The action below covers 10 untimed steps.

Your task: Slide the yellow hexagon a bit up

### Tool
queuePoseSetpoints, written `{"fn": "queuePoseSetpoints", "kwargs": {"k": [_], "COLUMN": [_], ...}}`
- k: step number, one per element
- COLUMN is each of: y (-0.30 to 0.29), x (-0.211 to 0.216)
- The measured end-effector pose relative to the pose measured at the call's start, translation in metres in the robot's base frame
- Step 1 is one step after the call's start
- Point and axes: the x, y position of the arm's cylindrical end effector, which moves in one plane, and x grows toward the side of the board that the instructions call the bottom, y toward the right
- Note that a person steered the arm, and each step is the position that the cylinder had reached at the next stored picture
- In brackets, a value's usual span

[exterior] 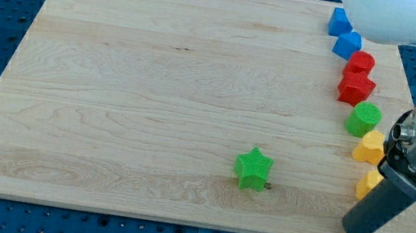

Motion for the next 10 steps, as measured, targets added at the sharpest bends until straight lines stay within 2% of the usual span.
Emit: {"fn": "queuePoseSetpoints", "kwargs": {"k": [3, 6, 10], "y": [0.002, 0.033, 0.034], "x": [-0.014, -0.014, -0.028]}}
